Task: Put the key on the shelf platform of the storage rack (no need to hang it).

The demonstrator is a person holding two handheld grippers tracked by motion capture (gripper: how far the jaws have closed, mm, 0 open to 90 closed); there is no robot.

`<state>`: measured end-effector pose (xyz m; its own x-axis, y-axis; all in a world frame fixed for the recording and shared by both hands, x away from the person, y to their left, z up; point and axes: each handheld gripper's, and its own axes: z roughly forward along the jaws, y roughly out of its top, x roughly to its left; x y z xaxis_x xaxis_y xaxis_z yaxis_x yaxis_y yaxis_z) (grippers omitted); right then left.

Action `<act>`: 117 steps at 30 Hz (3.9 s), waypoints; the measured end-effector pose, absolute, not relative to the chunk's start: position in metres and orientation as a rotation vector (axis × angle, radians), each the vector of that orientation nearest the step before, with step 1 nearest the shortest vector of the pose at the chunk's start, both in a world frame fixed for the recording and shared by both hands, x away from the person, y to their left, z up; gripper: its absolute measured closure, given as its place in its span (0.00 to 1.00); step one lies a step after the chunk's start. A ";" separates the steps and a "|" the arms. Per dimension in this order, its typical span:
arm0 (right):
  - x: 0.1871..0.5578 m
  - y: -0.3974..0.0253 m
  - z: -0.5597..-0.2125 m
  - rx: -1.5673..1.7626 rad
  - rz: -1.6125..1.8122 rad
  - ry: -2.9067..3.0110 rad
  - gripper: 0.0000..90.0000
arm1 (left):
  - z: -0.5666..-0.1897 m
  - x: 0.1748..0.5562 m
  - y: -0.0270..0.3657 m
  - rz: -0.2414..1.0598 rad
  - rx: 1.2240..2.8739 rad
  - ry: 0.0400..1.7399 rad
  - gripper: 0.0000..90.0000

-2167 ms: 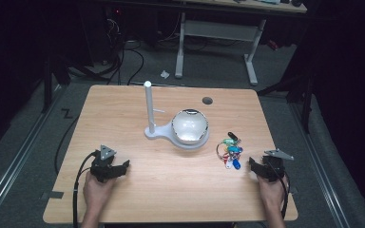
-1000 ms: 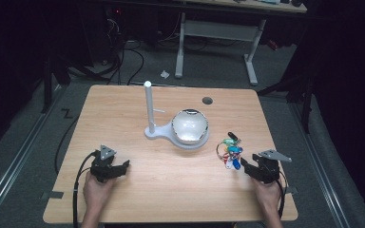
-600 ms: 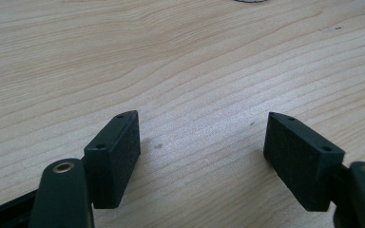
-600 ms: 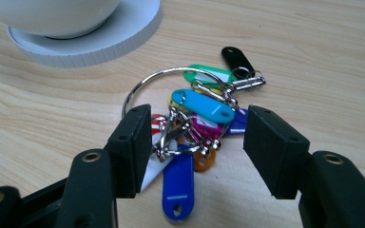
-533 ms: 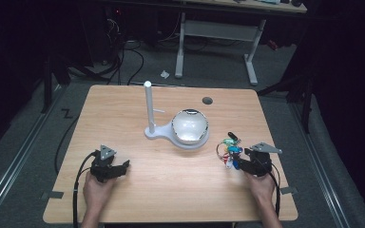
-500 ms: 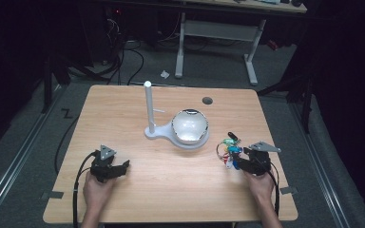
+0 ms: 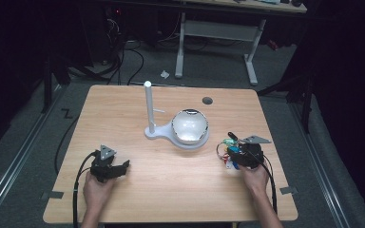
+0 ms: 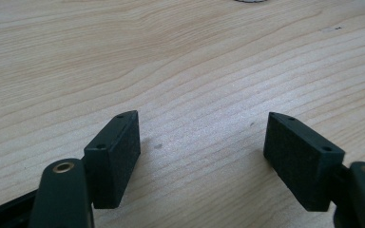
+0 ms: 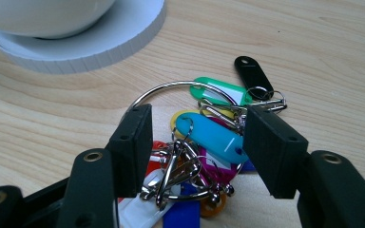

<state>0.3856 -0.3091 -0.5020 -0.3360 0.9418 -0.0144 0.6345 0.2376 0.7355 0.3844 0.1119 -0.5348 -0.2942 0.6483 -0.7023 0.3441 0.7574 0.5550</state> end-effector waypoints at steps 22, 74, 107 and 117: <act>0.398 -0.298 -0.519 1.373 0.804 2.148 0.54 | -0.535 0.384 0.112 0.365 0.758 1.907 0.31; 0.388 -0.317 -0.427 1.235 1.004 2.141 0.91 | -0.535 0.384 0.112 0.367 0.767 1.903 0.31; 0.385 -0.294 -0.341 1.059 1.127 2.206 0.91 | -0.535 0.384 0.112 0.365 0.760 1.905 0.31; 0.388 -0.277 -0.325 0.996 1.170 2.251 0.91 | -0.535 0.384 0.112 0.365 0.762 1.905 0.31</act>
